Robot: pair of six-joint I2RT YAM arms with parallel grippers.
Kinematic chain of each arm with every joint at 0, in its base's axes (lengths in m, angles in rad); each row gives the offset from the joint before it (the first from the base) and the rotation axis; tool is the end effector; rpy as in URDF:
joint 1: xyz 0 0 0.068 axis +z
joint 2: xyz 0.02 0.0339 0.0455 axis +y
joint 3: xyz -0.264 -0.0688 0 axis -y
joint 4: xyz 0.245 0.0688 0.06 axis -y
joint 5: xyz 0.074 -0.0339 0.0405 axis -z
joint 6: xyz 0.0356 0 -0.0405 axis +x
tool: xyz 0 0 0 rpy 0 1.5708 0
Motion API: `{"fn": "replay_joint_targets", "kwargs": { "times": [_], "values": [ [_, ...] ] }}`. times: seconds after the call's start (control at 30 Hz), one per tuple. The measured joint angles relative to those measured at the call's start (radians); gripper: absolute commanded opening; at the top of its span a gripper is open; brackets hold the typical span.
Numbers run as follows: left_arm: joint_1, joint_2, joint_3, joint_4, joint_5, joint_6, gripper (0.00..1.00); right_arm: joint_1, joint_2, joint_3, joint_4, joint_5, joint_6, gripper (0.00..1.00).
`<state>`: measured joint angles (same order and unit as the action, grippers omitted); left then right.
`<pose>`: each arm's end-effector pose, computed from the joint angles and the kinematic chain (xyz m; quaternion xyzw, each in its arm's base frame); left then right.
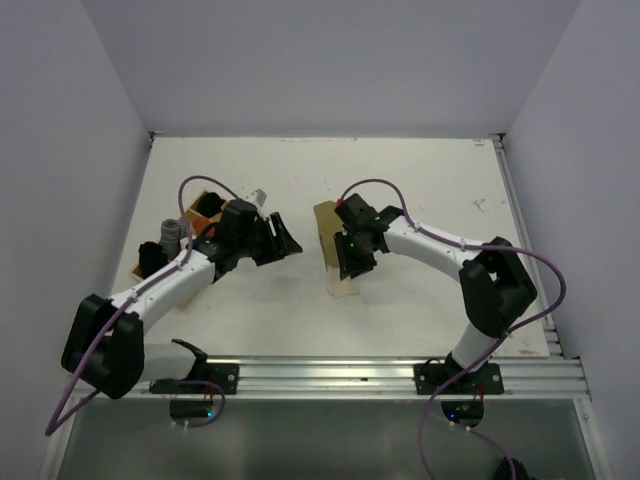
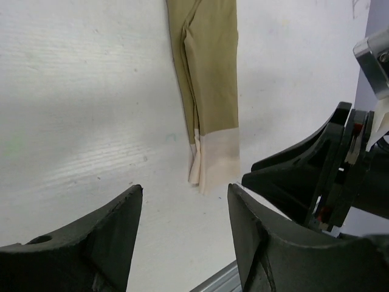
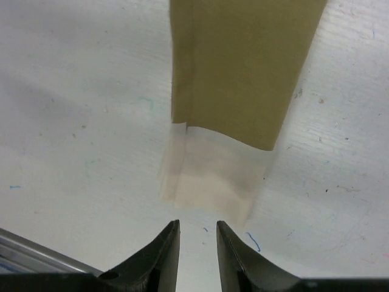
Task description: Roll the underwear
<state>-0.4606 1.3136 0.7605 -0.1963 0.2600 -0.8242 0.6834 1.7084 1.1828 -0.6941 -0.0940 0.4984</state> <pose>0.2398 -0.1292 0.2173 -0.1135 0.9035 -0.3323 0.2458 0.2583 0.2147 0.2012 -0.0990 0.9786 0.1356 0.1191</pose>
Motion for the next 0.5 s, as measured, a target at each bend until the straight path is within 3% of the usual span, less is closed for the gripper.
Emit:
{"fn": "replay_joint_targets", "kwargs": {
  "times": [0.2, 0.5],
  "values": [
    [0.024, -0.121, 0.021, -0.092, -0.139, 0.006, 0.63, 0.063, 0.074, 0.135, -0.038, 0.091, 0.001, 0.39],
    [0.042, -0.143, 0.021, -0.169, -0.197, 0.024, 0.63, 0.184, 0.208, 0.199, -0.085, 0.19, 0.006, 0.41]
  ]
}}
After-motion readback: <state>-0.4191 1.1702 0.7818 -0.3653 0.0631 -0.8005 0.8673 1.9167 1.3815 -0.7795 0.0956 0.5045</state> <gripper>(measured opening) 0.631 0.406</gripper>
